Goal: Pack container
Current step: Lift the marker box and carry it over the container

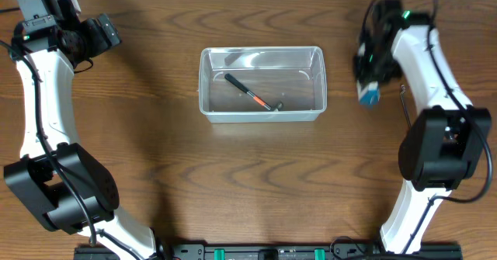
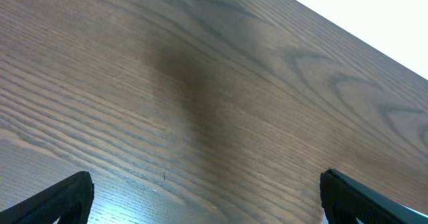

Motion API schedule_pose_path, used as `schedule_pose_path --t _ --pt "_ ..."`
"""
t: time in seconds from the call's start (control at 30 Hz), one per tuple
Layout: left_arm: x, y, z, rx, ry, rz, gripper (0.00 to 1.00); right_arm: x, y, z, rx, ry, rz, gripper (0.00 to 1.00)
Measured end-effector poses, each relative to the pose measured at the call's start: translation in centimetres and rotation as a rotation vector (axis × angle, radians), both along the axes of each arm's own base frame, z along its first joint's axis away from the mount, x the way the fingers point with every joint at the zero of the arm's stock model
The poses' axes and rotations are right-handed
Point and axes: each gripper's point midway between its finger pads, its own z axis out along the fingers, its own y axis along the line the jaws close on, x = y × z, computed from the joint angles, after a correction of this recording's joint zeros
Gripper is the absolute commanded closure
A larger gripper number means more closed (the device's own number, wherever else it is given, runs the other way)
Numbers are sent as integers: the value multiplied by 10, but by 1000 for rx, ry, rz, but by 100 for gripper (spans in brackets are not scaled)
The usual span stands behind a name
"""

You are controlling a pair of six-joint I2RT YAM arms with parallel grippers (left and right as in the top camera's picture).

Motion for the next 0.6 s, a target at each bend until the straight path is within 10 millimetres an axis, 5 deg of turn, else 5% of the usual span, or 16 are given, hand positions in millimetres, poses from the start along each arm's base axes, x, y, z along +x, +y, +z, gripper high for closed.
schedule_pose_path --t 0.17,0.3,0.43,0.6 --pt "0 0 0 0 0 0 2 36 7 99 9 -241 69 99" --pt "0 0 0 0 0 1 2 38 29 161 23 -384 219 99" --pt "0 0 0 0 0 0 2 27 65 187 32 -444 421 99" --pt "0 0 0 0 0 1 2 4 117 182 24 -412 732 99"
